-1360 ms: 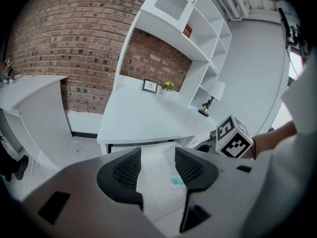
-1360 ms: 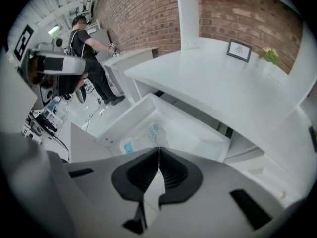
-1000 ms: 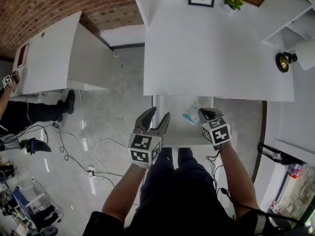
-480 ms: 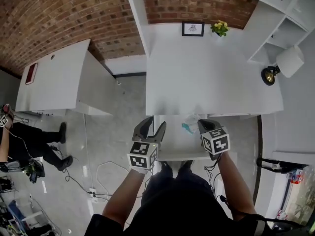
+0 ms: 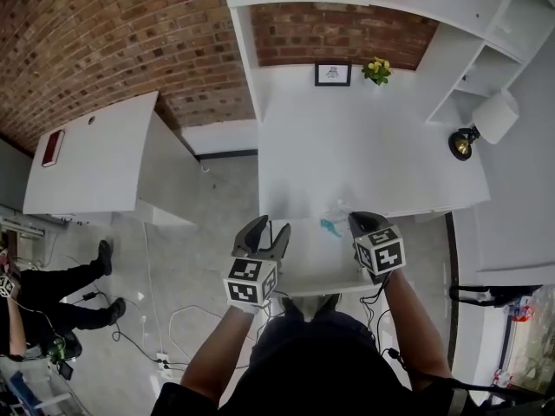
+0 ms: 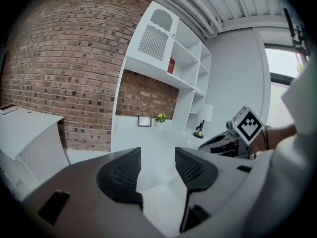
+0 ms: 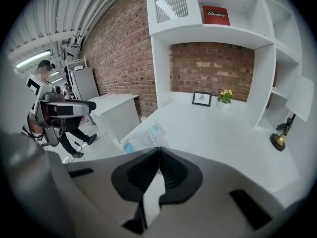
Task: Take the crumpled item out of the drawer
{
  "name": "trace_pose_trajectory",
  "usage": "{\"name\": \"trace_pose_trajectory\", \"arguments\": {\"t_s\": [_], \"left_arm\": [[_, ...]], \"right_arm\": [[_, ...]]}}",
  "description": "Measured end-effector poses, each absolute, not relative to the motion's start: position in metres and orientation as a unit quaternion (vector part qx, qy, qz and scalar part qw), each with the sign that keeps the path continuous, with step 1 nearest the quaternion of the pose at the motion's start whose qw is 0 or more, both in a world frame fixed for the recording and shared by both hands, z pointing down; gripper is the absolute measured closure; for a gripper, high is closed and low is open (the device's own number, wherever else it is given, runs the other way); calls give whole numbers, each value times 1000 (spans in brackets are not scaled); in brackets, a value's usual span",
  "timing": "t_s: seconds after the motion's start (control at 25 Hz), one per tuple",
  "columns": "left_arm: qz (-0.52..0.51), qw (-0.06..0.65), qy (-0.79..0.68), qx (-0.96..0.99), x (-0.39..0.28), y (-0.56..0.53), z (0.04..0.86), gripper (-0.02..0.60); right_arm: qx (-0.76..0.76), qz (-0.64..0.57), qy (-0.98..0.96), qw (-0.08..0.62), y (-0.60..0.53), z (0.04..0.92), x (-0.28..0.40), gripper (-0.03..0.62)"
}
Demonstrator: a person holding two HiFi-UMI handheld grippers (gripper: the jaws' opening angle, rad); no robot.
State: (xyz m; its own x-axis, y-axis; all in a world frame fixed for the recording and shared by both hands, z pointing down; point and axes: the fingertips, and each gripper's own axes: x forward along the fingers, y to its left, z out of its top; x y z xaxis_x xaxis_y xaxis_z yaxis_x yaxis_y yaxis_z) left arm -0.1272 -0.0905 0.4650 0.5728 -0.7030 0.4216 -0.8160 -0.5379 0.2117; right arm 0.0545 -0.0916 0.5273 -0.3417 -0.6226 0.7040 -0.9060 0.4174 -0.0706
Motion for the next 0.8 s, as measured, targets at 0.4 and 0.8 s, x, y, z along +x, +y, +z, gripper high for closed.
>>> {"name": "trace_pose_trajectory", "arguments": {"t_s": [0.4,0.8], "left_arm": [[143,203,-440,863,-159,-93,469,370],[182,199,-457,847,-151,-110,495,370]], "right_arm": [[515,207,-774,305,-120,512,51,591],[524,215,-774,283,-194,531,68,591]]}}
